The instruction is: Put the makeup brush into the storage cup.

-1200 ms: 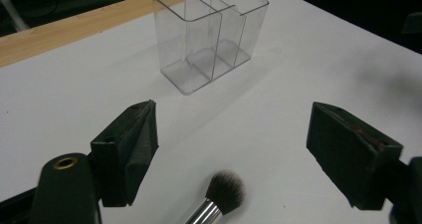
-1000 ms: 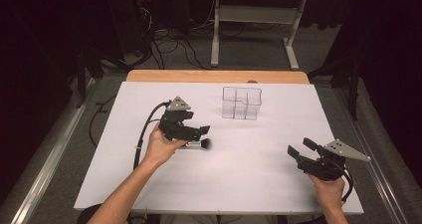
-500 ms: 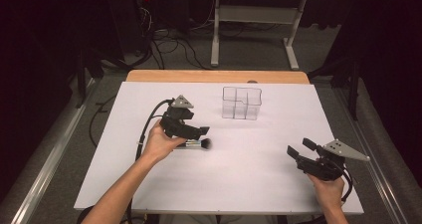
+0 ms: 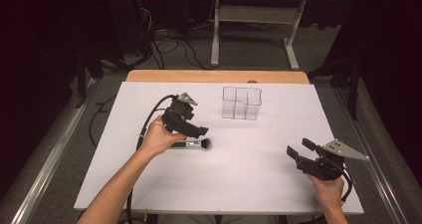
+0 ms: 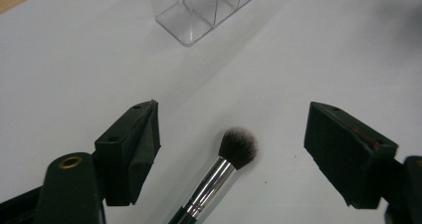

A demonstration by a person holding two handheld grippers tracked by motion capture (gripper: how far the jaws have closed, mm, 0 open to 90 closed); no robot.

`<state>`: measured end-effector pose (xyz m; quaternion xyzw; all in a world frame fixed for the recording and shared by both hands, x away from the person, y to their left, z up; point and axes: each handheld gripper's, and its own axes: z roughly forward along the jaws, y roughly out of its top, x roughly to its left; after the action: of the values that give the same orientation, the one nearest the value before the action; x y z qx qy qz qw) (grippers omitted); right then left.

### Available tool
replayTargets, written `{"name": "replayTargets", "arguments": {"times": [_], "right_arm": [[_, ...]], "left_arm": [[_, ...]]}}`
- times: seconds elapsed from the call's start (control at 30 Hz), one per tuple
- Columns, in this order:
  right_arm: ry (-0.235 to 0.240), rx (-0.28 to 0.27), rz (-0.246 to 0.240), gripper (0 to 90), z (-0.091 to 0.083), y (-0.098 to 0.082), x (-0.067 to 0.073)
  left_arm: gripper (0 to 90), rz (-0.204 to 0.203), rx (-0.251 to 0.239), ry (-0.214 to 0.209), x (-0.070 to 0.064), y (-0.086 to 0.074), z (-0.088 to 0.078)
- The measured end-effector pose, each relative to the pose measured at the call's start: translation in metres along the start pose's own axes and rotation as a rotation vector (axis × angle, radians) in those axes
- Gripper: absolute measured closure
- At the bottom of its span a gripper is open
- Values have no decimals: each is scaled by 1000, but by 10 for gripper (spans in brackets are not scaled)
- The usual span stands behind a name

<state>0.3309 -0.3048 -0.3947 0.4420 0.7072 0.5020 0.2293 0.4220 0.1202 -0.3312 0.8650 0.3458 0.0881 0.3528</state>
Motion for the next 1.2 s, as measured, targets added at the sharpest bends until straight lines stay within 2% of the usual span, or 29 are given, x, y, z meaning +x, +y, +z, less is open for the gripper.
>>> {"name": "replayTargets", "arguments": {"times": [0.07,0.2,0.3,0.47,0.63,0.97,1.2], "right_arm": [[2,5,6,306,0,0,-1],[1,3,6,306,0,0,-1],[1,7,3,306,0,0,0],[-1,10,0,307,0,0,0],[-4,9,-2,308,0,0,1],[-9,10,1,308,0,0,0],[-12,17,-6,312,1,-1,0]], "left_arm": [[226,1,27,9,2,1,2],[229,-9,40,6,4,1,4],[234,7,79,19,6,3,5],[234,23,106,21,7,6,7],[232,39,188,42,8,9,14],[243,66,276,38,8,7,23],[247,60,344,32,10,4,30]]}}
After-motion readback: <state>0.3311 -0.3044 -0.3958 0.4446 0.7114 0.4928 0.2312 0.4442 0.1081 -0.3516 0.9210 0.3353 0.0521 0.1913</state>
